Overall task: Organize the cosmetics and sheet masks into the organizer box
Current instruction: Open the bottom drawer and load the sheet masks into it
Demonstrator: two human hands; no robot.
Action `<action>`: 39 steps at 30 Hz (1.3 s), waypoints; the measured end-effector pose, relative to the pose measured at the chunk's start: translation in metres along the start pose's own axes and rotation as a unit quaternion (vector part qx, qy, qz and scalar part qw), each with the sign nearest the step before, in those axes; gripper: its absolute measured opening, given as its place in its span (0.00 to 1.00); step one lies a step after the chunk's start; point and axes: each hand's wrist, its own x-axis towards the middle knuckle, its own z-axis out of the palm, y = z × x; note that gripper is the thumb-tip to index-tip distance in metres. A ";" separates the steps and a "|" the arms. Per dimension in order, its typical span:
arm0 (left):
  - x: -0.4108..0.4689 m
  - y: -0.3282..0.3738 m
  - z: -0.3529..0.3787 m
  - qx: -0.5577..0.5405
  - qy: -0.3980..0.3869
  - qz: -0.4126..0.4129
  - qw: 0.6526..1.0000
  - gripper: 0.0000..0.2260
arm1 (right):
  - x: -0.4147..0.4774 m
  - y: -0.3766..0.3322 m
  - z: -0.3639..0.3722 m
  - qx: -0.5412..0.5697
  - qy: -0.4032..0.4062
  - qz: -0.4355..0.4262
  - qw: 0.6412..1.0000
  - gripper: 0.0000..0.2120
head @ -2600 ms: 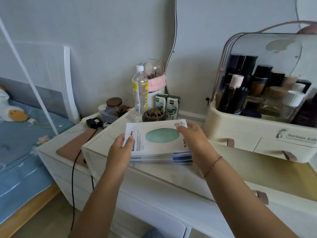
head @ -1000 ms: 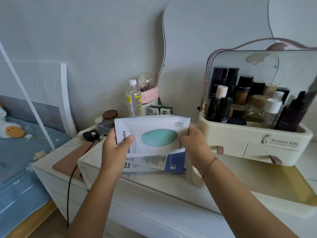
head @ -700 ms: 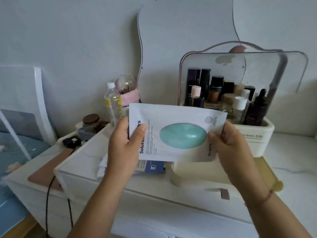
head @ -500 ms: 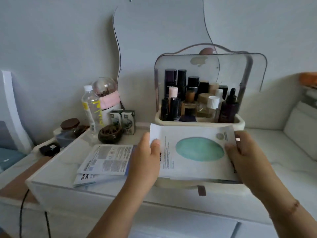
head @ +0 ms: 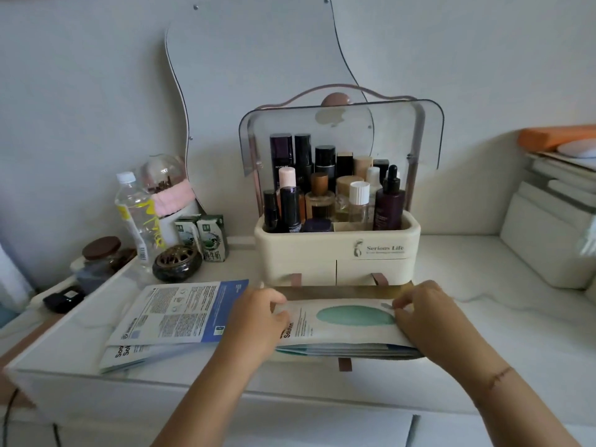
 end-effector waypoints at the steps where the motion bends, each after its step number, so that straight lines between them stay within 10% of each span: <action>1: -0.002 -0.001 -0.001 -0.006 -0.009 0.020 1.000 0.07 | -0.001 -0.001 -0.002 -0.009 -0.017 -0.008 1.000 0.12; 8: -0.021 -0.010 -0.010 -0.091 -0.128 0.107 0.982 0.29 | -0.019 0.008 -0.007 -0.032 -0.134 -0.109 0.984 0.22; 27: -0.014 -0.010 0.006 0.052 0.037 0.107 0.992 0.04 | -0.017 0.026 0.019 -0.057 0.003 -0.148 0.987 0.16; 39: -0.020 -0.035 0.013 0.151 0.021 0.201 0.968 0.34 | -0.032 0.010 0.029 -0.064 -0.004 -0.227 0.972 0.30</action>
